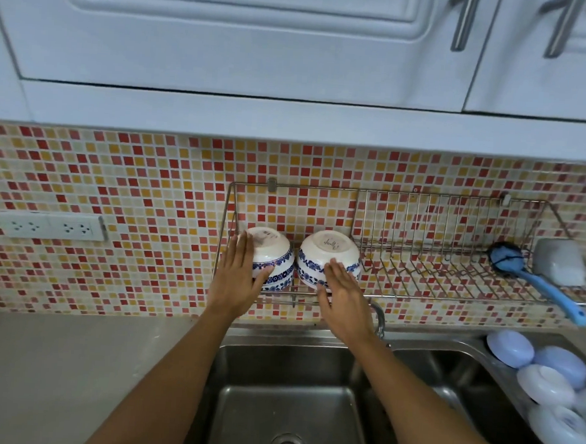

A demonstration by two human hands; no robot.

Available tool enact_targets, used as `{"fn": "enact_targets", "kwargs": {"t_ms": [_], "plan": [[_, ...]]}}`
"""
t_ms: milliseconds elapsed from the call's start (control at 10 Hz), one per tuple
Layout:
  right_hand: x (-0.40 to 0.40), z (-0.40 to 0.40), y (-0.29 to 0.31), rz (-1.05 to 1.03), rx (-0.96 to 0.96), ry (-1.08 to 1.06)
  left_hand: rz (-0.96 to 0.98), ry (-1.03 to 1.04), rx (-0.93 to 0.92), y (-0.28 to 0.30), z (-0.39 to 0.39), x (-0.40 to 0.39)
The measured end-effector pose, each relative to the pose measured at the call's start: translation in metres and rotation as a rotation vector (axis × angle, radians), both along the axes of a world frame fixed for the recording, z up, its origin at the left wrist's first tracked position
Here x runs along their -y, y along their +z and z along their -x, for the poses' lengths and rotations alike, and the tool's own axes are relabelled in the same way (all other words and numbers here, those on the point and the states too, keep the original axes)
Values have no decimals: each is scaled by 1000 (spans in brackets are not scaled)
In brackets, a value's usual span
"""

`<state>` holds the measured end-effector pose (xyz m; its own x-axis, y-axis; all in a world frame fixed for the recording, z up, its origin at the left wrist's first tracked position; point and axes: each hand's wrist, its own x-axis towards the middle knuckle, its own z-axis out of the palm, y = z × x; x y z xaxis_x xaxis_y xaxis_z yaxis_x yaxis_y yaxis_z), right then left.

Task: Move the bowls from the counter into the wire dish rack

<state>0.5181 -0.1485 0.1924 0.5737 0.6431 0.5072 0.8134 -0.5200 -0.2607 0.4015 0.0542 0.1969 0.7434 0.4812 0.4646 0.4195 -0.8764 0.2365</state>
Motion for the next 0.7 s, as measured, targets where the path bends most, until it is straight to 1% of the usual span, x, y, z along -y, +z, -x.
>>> {"fn": "enact_targets", "kwargs": {"t_ms": [100,200,300,400,500,600,700], "plan": [[7,6,5,80,-33,0,-21,23,-79,-9,19,13],[13,16,4,204,-28,-13,2,-6,-151,-17,41,21],[18,29,2,291,-79,-34,23,5,-222,-13,58,30],[24,43,6,300,-168,-16,184,-2,-276,-2,70,40],[37,51,22,340,-221,-19,237,-9,-315,17,83,54],[47,54,46,348,-235,-42,207,-25,-312,44,89,65],[51,56,76,325,-168,-53,152,-53,-276,74,94,68]]}}
